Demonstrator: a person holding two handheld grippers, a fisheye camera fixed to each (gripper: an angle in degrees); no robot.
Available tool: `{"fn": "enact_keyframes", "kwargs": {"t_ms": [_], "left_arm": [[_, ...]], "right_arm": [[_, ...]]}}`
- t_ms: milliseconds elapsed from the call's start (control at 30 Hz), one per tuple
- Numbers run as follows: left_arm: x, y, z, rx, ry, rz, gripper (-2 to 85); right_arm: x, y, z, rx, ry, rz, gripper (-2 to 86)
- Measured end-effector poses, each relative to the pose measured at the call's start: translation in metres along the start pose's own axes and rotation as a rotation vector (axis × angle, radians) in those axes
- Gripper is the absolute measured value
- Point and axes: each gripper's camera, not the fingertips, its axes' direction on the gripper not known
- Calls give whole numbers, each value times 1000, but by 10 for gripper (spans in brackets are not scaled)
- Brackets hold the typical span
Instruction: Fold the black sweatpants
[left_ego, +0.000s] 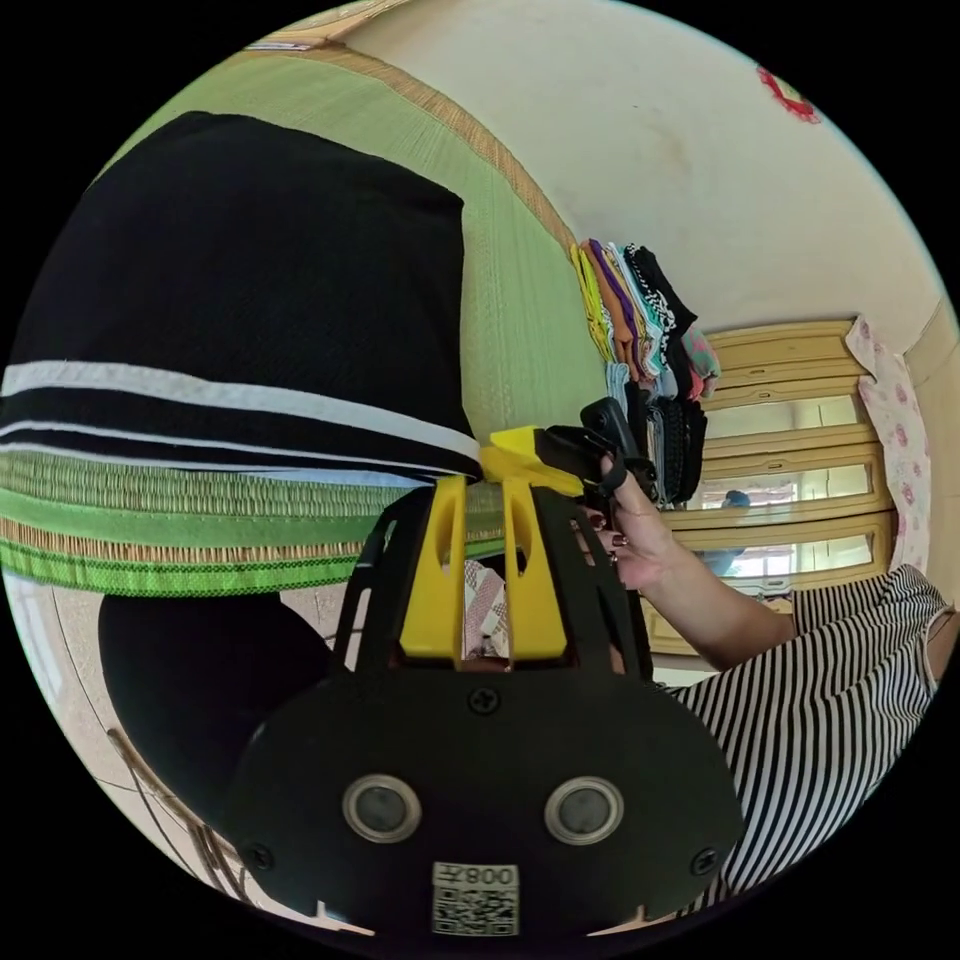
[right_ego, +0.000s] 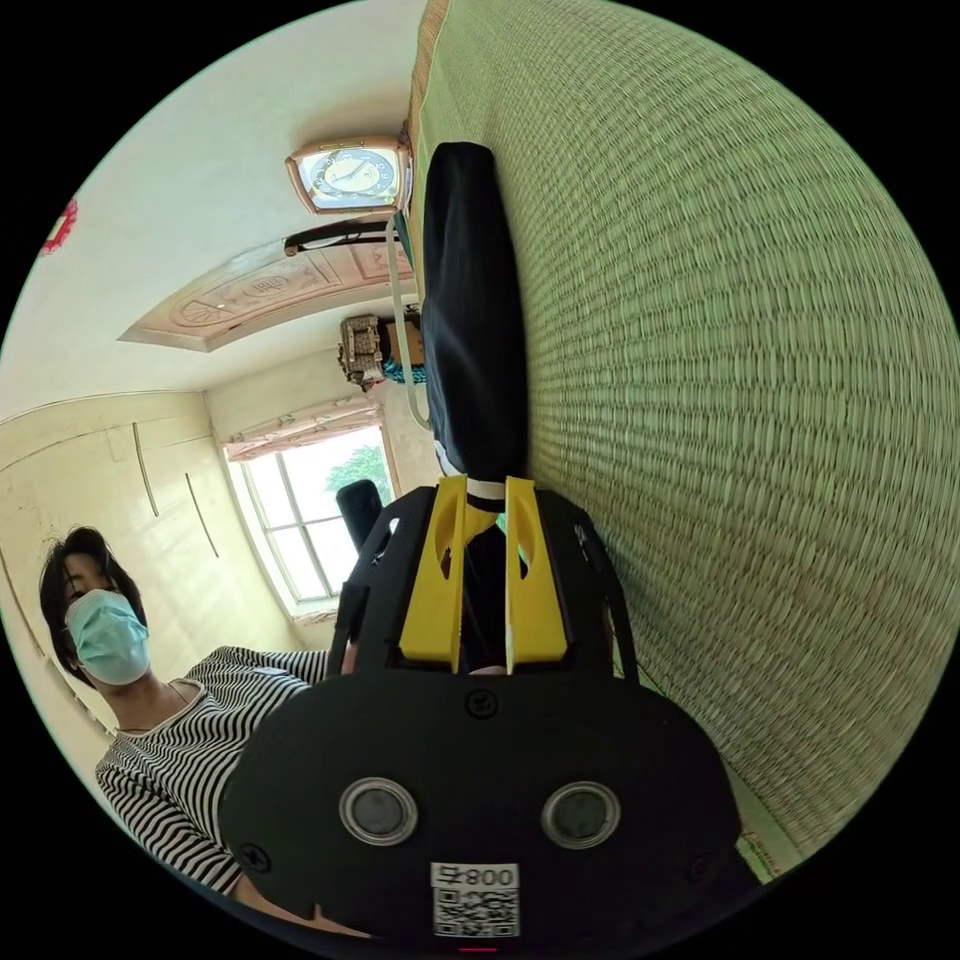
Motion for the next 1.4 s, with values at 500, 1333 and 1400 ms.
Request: {"fn": "enact_keyframes", "kwargs": {"t_ms": [500, 1333, 1400], "left_arm": [[-33, 40, -9, 50, 41, 74, 4], [-268, 189, -93, 555, 595, -445, 123], [-291, 199, -89, 624, 692, -521, 137]], "right_arm": [[8, 4, 4, 12, -135, 40, 107], [-120, -24, 29, -15, -96, -148, 22], [-130, -27, 31, -15, -91, -157, 22]]}}
